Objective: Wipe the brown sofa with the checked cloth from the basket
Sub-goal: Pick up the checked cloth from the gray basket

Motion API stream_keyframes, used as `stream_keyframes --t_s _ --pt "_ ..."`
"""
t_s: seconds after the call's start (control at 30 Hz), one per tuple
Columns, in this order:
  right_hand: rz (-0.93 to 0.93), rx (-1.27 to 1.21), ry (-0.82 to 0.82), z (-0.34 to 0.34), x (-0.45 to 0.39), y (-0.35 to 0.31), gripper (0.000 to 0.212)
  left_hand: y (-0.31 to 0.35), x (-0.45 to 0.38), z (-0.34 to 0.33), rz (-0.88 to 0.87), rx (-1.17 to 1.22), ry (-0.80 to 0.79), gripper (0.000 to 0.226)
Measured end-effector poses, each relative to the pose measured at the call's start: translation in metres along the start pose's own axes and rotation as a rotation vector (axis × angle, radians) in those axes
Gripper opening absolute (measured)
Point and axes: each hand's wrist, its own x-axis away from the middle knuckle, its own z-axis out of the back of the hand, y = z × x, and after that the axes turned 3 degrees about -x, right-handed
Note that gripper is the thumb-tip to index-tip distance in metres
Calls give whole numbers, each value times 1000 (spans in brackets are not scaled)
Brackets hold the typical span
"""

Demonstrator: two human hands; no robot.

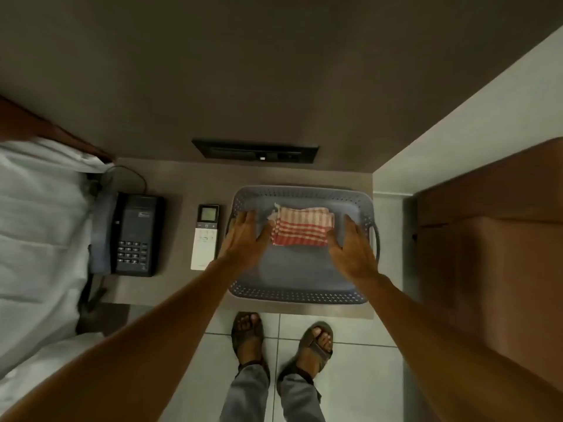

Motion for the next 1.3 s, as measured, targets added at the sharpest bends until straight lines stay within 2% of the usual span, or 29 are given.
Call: stream_keyframes --t_s 0.1,0.23,0.27,0.4,0.47,0.53,0.67,0.77,0.93,1.0,1.1,1.3 --pt "70 -34 62 -15 -19 0 56 -4 -18 -17 15 31 33 50" --pt "-52 -241 94 -33 -30 -13 48 0 -31 -37 126 94 13 41" --pt "-86 -308 88 -35 -32 -17 48 3 -35 -38 180 159 12 39" --pt "-202 -570 62 -39 -32 -23 49 10 -48 -40 513 668 -54 40" --pt "-232 -651 32 -34 -26 -25 49 8 -47 -36 623 798 -132 42" --pt "-222 -718 35 -24 -17 -25 50 8 -41 -28 650 852 -213 42" --pt "-141 -828 49 -1 5 -27 41 18 -27 -18 637 1018 -255 51" --pt "-48 -880 93 22 21 -22 28 42 -11 -18 519 1154 -318 55" --pt "34 -764 184 74 58 11 44 104 15 -41 286 1248 -456 61" --pt "31 -787 242 97 72 31 48 134 24 -56 215 1216 -498 57" --pt "22 -858 358 135 93 78 38 184 37 -89 129 1110 -536 48" --pt "-99 -1026 544 198 140 204 34 306 69 -184 173 841 -475 25"
